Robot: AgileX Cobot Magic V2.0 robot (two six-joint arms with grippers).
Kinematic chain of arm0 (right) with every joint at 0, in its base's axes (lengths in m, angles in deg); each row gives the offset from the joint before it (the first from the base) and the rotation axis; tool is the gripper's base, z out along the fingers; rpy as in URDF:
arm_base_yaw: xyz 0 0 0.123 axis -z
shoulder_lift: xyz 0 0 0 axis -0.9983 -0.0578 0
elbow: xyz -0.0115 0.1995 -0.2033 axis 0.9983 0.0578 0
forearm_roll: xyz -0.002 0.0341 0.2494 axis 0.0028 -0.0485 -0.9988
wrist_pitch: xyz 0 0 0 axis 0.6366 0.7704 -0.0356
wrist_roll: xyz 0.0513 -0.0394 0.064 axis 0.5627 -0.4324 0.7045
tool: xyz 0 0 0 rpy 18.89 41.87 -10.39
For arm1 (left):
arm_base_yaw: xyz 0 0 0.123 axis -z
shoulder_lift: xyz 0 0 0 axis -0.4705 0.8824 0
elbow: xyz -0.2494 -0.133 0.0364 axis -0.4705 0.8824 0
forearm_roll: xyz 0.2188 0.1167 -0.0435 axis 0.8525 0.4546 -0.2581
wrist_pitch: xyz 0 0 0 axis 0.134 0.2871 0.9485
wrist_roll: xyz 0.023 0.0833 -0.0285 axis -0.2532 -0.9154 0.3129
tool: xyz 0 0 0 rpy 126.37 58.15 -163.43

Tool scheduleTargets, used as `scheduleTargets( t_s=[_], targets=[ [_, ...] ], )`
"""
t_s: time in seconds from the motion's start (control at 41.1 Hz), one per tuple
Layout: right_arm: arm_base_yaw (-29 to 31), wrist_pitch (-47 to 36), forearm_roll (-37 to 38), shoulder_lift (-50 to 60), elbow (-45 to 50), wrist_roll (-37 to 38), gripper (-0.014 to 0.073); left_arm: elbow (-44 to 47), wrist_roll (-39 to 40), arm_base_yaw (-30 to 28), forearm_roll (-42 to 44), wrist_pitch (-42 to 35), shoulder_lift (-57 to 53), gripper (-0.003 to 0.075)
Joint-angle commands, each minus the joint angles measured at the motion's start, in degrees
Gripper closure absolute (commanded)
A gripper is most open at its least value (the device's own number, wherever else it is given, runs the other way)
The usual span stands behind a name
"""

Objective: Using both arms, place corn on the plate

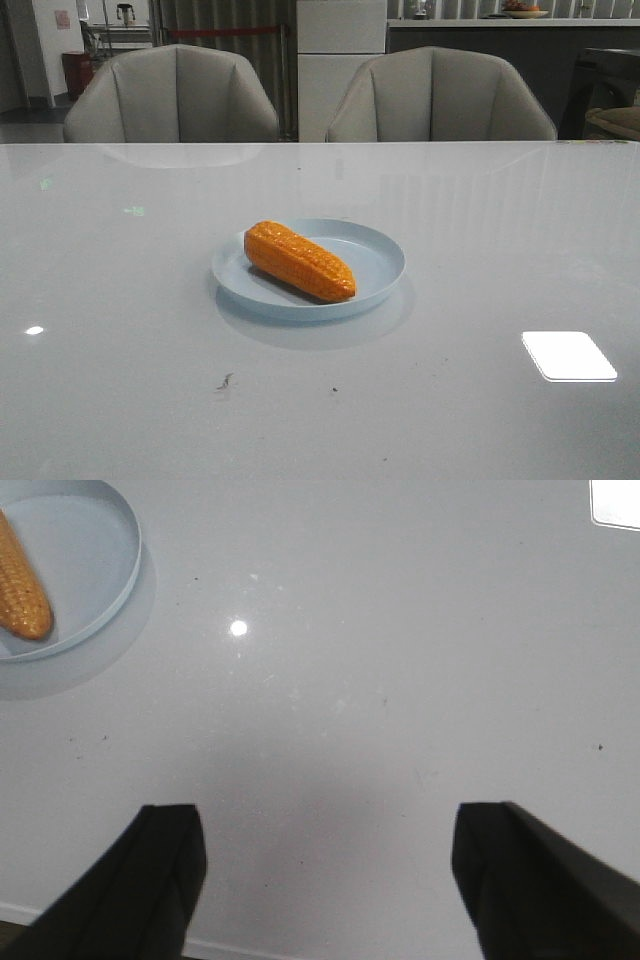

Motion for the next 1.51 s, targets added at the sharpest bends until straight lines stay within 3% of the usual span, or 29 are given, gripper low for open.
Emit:
scheduleTargets(
  t_s=[0.0,0.56,0.852,1.022,1.168,1.387,1.485],
  targets=[
    [0.31,-3.19,-0.5,0.29,-1.5,-0.61,-0.0018,2.2,0.71,0.39,-0.08,-4.83,-1.01,0.0624],
    [-2.24,-4.41,-0.12,7.89,-0.57,-0.61,-0.0018,2.2,0.71,0.39,-0.08,-4.83,-1.01,0.0624],
    [-9.75,-23.53,0.09,19.1,9.96,-0.61,-0.0018,2.2,0.71,0.39,-0.08,-4.83,-1.01,0.0624],
    [-10.72,-34.79,0.09,26.57,16.62,-0.61,-0.0014,2.2,0.71,0.39,-0.08,-4.83,-1.01,0.0624],
    [-10.72,-35.93,0.09,31.73,18.59,-0.61,0.0136,2.2,0.71,0.39,-0.08,-4.83,-1.01,0.0624],
    [-10.72,-34.97,0.09,32.96,18.71,-0.61,0.0554,2.2,0.71,0.39,-0.08,-4.83,-1.01,0.0624],
    [-10.72,-34.96,0.09,33.03,18.71,-0.61,0.0529,2.2,0.71,0.39,-0.08,-4.83,-1.01,0.0624]
  ],
)
